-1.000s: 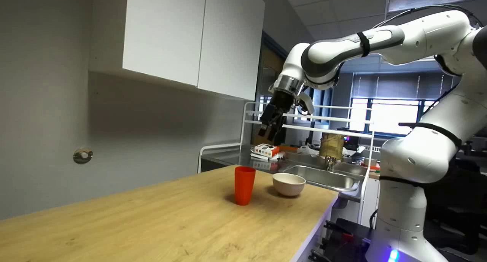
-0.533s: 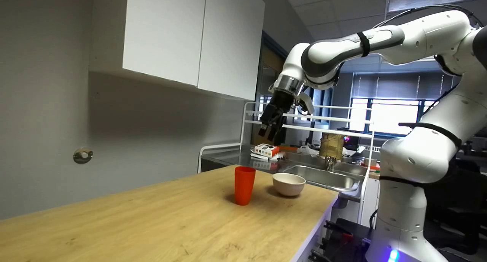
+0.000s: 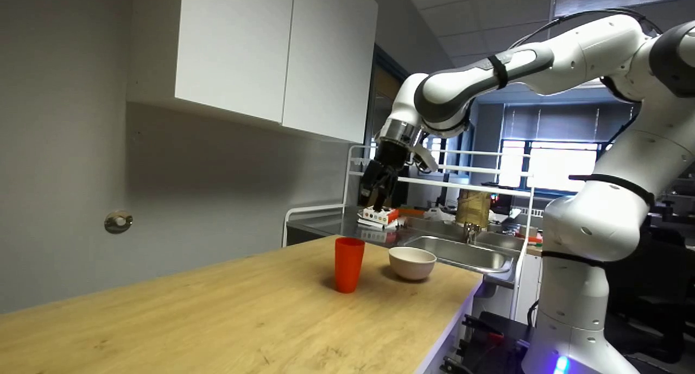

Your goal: Pour the contents in the orange cup into the white bowl

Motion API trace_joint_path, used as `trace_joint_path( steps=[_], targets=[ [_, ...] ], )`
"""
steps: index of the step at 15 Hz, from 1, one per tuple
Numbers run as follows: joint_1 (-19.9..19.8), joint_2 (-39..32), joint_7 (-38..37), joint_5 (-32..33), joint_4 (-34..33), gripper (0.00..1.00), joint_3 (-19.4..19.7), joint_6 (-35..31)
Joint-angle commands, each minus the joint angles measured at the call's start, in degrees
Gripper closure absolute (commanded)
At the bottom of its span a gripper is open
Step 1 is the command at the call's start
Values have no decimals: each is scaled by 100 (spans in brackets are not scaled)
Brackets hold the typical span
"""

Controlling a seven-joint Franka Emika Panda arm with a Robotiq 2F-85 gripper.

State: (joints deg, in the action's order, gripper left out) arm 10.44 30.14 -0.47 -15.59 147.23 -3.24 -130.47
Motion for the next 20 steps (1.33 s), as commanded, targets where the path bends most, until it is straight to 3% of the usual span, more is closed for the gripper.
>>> trace_joint_path(
  steps=[1,8,15,16,18,20],
  targets=[
    [-42,-944,-260,-26,-506,0,-193,-324],
    [-176,-2308,-1136,321,-1184,0,-460,-806],
    [-265,-3231,-1896,826,-1682,0,-361,-814],
    [-272,-3324,-1997,870,-1740,25,-347,-807],
    [-257,-3465,-2140,949,-1829,31,-341,-789],
    [-230,-3575,-2256,1029,-1912,48,-332,-754]
  ],
)
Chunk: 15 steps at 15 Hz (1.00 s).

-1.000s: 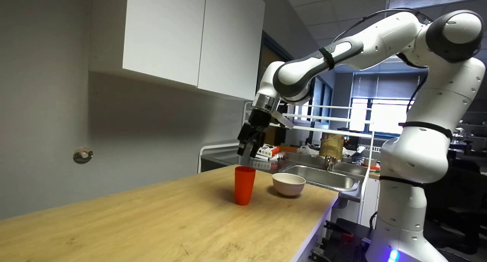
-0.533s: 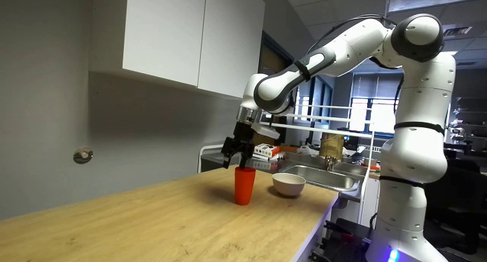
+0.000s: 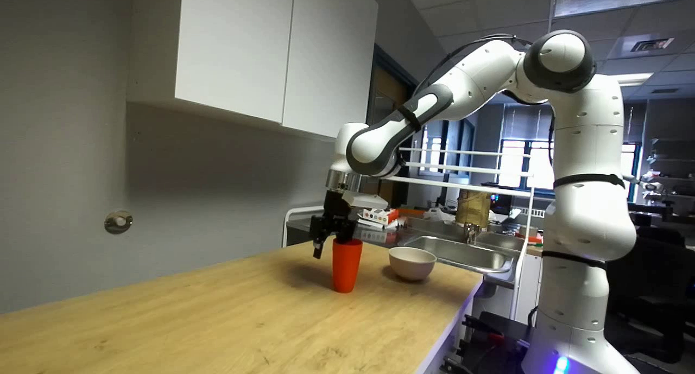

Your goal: Pour the contents in the orange cup into the white bowl

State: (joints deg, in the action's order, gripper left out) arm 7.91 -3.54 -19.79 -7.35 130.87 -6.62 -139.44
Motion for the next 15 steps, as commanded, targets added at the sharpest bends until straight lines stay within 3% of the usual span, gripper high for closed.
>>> trace_joint_path(
  steps=[1,7,15],
  targets=[
    [32,-249,-389,258,-308,55,15,154],
    [31,-275,-566,358,-398,99,57,199],
    [-139,95,-463,83,-70,99,192,-67]
  ],
)
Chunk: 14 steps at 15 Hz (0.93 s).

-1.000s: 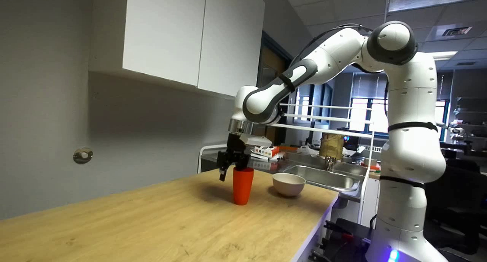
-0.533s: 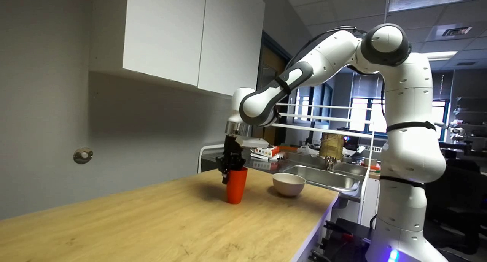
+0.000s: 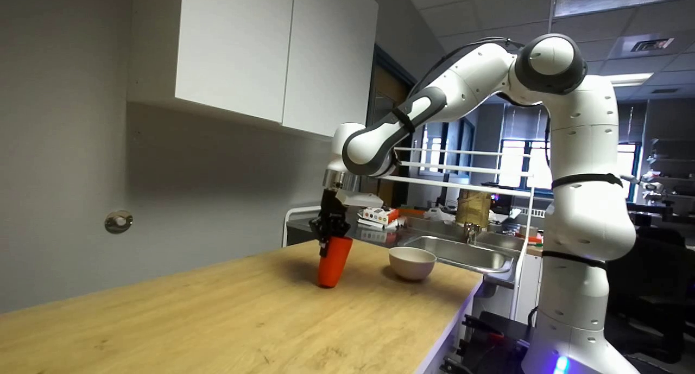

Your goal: Pour the contents in the orange cup into the white bowl

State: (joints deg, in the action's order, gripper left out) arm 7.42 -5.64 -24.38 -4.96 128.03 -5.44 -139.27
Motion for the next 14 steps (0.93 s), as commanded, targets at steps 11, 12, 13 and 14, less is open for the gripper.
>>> trace_joint_path(
  steps=[11,12,13,14],
  targets=[
    [-512,1358,2008,-3154,1694,99,478,-1336],
    [-492,1475,2330,-3538,1848,99,544,-1409],
    [-484,1583,2613,-3864,1981,99,604,-1454],
    [-477,1717,2938,-4210,2132,99,674,-1495]
  ],
)
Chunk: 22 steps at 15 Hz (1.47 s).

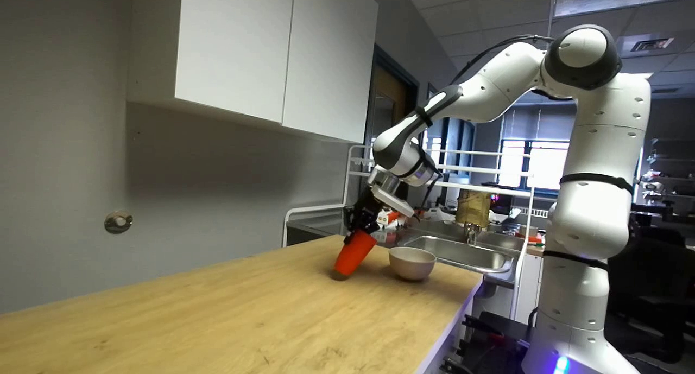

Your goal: Pour the contents in the orange cup into the white bowl

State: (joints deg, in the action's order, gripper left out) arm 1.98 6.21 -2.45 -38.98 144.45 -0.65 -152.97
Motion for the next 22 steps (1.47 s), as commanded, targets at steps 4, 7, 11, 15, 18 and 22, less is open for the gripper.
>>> trace_joint_path(
  steps=[4,7,11,15,18,22],
  targets=[
    [-21,1068,1687,-1591,1036,99,449,-159],
    [-72,1512,2432,-1975,1325,99,799,-26],
    [-37,1922,3651,-2550,1403,99,1401,333],
    [76,1996,5113,-3370,1269,99,2079,1037],
    [-317,1762,6184,-4079,1199,99,2166,1974],
    [-887,1176,7214,-4684,1145,99,2186,3394]
  ],
)
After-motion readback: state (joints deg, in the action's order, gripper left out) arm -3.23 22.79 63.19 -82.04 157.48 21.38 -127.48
